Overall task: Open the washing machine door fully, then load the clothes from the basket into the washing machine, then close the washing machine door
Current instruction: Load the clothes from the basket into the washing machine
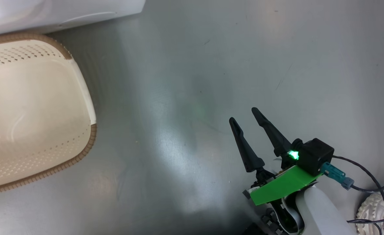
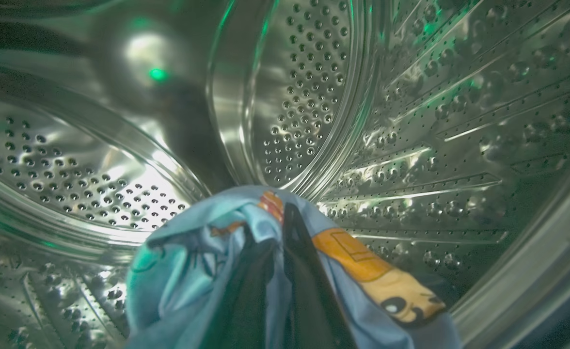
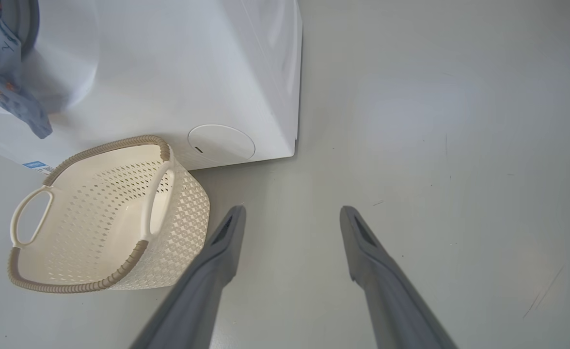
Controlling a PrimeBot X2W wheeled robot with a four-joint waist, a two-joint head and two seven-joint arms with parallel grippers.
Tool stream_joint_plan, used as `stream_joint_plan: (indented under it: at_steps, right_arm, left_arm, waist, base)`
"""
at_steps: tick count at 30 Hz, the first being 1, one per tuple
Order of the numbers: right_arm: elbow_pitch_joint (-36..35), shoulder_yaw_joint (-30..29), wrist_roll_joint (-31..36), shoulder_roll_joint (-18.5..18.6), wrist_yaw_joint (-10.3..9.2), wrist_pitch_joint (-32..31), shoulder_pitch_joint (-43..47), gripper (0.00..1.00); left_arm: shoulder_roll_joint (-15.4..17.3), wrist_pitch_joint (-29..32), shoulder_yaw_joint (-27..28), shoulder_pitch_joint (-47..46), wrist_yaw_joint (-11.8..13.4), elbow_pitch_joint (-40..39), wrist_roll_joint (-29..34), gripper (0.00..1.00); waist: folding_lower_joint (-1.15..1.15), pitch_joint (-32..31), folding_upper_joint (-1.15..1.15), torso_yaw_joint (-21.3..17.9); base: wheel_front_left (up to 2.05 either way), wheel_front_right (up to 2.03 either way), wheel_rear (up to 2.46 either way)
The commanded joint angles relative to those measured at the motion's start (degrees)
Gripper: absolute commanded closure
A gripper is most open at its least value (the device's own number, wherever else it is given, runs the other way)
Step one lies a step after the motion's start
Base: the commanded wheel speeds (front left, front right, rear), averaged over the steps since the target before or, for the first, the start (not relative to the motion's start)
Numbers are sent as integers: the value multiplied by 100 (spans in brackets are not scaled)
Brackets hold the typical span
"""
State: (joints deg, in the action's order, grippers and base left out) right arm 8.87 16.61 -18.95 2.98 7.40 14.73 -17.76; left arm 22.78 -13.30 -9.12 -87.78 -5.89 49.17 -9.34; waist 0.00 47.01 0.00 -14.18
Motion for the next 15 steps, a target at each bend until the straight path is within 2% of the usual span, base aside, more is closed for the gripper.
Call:
stream_joint_plan:
  at_steps: [1,7,11,12,13,14,15]
  right_arm:
    - [-143,156,-103,-11,9,27,170,0]
    - [-163,157,-96,-11,9,27,142,0]
    - [-119,148,-78,-11,9,27,128,0]
    - [-106,148,-74,-11,9,27,123,0]
    - [-95,149,-71,-11,9,27,116,0]
    - [-82,145,-65,-11,9,27,109,0]
    - [-72,135,-61,-11,9,27,104,0]
  left_arm:
    - [313,-124,-9,-102,-27,-313,67,100]
    - [392,-167,182,177,-55,-1463,79,100]
    - [368,-168,332,487,-63,-1457,19,100]
    - [363,-168,361,514,-64,-1465,22,79]
    - [348,-169,384,548,-60,-1409,17,21]
    - [322,-169,402,568,-58,-1334,8,0]
    - [298,-169,400,580,-61,-1252,7,0]
  waist:
    - [0,58,0,-17]
    - [0,142,0,0]
    - [0,100,0,43]
    - [0,91,0,51]
    - [0,77,0,59]
    - [0,62,0,70]
    - [0,45,0,85]
  base:
    - [0,0,0]
    - [0,0,0]
    - [0,0,0]
    - [0,0,0]
    - [0,0,0]
    - [0,0,0]
    - [0,0,0]
